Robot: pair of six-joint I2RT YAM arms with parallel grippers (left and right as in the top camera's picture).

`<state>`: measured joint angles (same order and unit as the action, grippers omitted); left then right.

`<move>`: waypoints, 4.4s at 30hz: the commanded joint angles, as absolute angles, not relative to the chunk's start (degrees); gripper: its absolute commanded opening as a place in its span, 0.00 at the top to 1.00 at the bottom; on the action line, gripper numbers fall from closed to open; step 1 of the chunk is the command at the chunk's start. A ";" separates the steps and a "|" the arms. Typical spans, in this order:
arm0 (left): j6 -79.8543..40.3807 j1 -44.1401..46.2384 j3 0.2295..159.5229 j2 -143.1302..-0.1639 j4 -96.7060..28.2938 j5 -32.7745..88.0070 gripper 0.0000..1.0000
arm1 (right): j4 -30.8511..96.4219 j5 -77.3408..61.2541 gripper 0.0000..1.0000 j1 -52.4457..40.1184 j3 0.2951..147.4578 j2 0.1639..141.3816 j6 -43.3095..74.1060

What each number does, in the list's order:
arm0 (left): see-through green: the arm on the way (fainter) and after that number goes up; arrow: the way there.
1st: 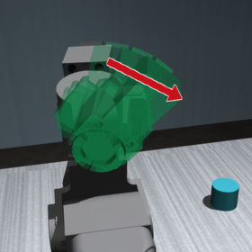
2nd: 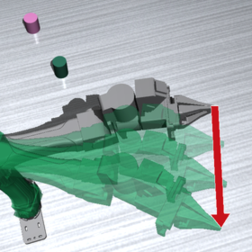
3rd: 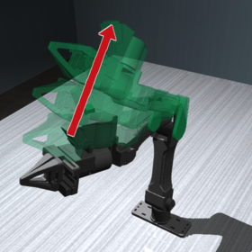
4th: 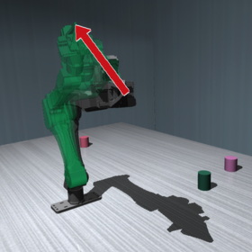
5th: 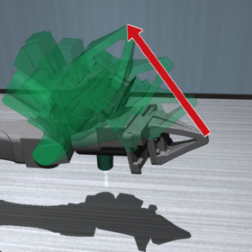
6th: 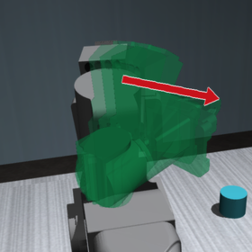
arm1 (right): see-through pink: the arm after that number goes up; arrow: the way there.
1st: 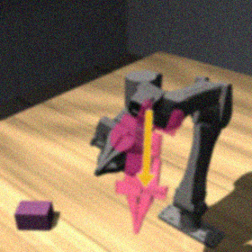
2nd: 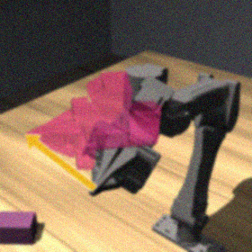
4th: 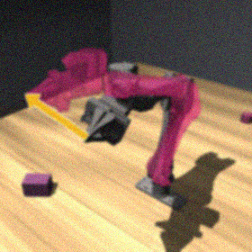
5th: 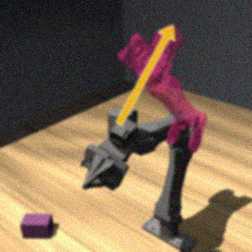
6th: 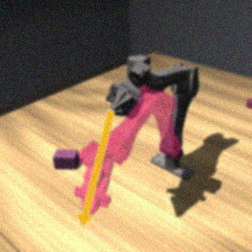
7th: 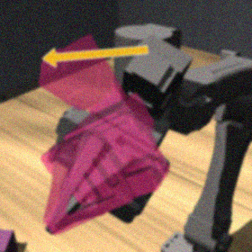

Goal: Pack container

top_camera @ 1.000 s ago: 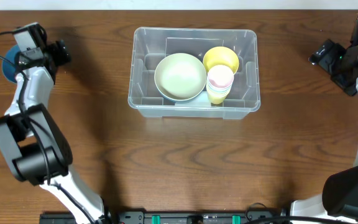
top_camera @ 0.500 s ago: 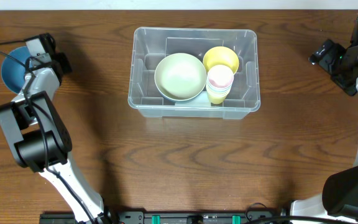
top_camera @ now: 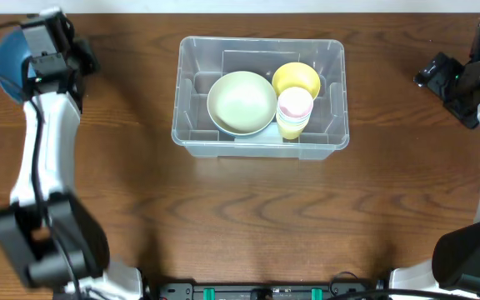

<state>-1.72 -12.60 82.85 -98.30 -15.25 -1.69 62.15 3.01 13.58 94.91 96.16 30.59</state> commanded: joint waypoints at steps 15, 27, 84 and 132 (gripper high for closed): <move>14.11 13.06 83.48 -82.28 -24.03 26.57 0.94 | 62.22 3.16 0.01 13.50 95.46 96.33 31.05; 16.53 23.40 83.48 -92.62 -27.86 26.59 0.94 | 62.22 3.16 0.01 13.50 95.46 96.33 31.05; -3.70 22.94 83.50 -67.75 -34.37 12.73 0.02 | 62.22 3.16 0.01 13.45 95.46 96.33 31.05; -14.72 0.89 36.38 -0.16 -32.45 0.73 0.02 | 62.22 3.16 0.01 13.45 95.46 96.33 31.07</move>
<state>-13.43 1.17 41.06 -1.08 -36.71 -1.02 62.15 2.98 13.58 94.91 96.18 30.59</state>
